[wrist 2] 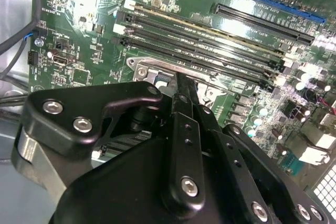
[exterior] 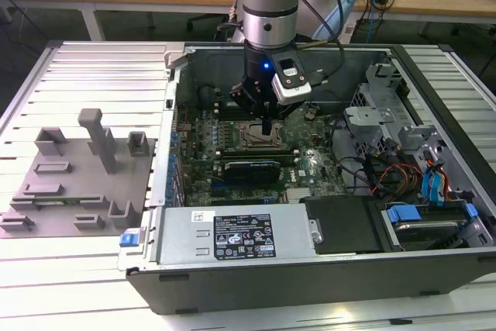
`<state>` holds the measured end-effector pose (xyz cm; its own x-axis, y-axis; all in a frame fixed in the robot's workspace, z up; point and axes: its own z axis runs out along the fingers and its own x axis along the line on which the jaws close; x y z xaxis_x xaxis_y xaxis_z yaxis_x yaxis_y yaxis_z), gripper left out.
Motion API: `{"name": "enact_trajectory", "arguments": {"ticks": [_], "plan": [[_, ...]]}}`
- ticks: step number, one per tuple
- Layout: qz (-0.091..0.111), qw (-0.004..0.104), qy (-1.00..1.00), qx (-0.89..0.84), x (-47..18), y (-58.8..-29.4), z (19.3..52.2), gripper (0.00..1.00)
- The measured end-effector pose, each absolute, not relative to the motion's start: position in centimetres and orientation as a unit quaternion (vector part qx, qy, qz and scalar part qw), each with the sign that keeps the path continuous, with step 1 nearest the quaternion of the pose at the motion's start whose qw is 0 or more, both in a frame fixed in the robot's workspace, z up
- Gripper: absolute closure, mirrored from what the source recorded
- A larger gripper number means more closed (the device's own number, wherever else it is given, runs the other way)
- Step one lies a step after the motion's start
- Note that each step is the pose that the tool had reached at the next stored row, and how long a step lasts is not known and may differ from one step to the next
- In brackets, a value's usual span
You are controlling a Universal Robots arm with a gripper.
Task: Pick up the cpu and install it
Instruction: 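Install the second cpu locking lever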
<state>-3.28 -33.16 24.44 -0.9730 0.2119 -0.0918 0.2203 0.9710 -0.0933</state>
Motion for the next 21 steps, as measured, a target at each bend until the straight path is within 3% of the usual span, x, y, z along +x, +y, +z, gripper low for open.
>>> {"name": "enact_trajectory", "arguments": {"ticks": [21], "plan": [[-0.048,0.044,0.997,0.035,-4.22,-33.49,23.9,0.89]]}}
